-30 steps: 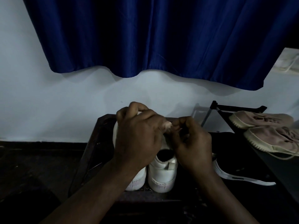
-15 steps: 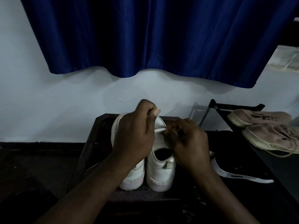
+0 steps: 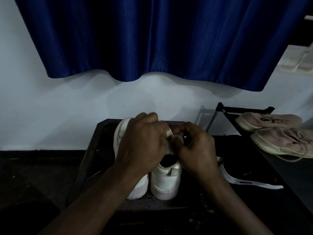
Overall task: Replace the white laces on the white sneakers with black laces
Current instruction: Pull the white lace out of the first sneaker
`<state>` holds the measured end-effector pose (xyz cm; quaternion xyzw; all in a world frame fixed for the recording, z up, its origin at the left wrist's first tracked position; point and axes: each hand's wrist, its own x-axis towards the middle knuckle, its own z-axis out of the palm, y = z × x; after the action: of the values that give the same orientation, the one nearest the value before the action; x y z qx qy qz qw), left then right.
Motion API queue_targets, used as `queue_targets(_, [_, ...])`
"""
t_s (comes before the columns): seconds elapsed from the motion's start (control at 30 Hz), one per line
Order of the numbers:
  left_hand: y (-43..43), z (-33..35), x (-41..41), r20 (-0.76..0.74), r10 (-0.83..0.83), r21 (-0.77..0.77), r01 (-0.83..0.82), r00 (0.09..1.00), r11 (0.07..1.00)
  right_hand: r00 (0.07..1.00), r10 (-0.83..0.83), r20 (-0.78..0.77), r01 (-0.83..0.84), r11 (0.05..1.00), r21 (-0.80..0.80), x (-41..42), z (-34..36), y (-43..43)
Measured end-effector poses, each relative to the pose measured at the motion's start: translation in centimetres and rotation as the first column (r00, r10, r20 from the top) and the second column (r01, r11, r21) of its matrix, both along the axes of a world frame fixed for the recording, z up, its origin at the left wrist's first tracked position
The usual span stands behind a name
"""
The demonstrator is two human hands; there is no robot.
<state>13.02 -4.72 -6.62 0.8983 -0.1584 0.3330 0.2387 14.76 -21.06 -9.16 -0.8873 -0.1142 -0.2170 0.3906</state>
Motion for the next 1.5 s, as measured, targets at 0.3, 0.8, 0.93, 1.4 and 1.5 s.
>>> queue_targets(0.3, [0.6, 1.3, -1.1, 0.019, -0.035, -0.633, 0.039, 0.999, 0.773, 1.0, -0.011, -0.024, 0.012, 1.0, 0.009, 0.0, -0.1, 0.1])
queue_targets(0.8, [0.0, 0.2, -0.1, -0.155, 0.108, 0.022, -0.106, 0.982, 0.994, 1.0, -0.009, -0.029, 0.009, 1.0, 0.017, 0.0, 0.0, 0.3])
queue_targets(0.93, [-0.1, -0.2, 0.2, -0.18, 0.112, 0.109, -0.093, 0.977, 0.99, 0.999, -0.004, -0.038, 0.005, 1.0, 0.023, 0.1, -0.2, 0.0])
queue_targets(1.4, [-0.3, -0.2, 0.3, -0.151, 0.089, -0.039, -0.096, 0.984, 0.995, 0.999, -0.006, -0.042, 0.008, 0.999, 0.039, 0.2, -0.4, 0.1])
queue_targets(1.5, [-0.3, -0.2, 0.4, -0.23, 0.159, 0.073, -0.146, 0.96, 0.987, 0.999, -0.009, -0.038, 0.01, 0.999, 0.033, 0.3, -0.5, 0.1])
